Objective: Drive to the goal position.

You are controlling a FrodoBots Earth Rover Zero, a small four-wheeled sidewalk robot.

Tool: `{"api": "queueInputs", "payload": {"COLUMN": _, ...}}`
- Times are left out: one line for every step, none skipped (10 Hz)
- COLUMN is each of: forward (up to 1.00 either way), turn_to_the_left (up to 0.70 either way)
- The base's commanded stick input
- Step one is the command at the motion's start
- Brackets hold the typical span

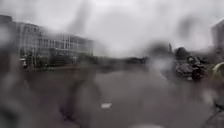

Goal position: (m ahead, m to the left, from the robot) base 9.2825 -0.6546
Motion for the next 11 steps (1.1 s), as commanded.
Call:
{"api": "queueInputs", "payload": {"forward": 1.00, "turn_to_the_left": -0.40}}
{"api": "queueInputs", "payload": {"forward": 1.00, "turn_to_the_left": -0.40}}
{"api": "queueInputs", "payload": {"forward": 1.00, "turn_to_the_left": -0.40}}
{"api": "queueInputs", "payload": {"forward": 1.00, "turn_to_the_left": -0.40}}
{"api": "queueInputs", "payload": {"forward": 1.00, "turn_to_the_left": -0.40}}
{"api": "queueInputs", "payload": {"forward": 1.00, "turn_to_the_left": -0.40}}
{"api": "queueInputs", "payload": {"forward": 1.00, "turn_to_the_left": -0.40}}
{"api": "queueInputs", "payload": {"forward": 1.00, "turn_to_the_left": -0.40}}
{"api": "queueInputs", "payload": {"forward": 1.00, "turn_to_the_left": -0.28}}
{"api": "queueInputs", "payload": {"forward": 1.00, "turn_to_the_left": -0.10}}
{"api": "queueInputs", "payload": {"forward": 1.00, "turn_to_the_left": 0.00}}
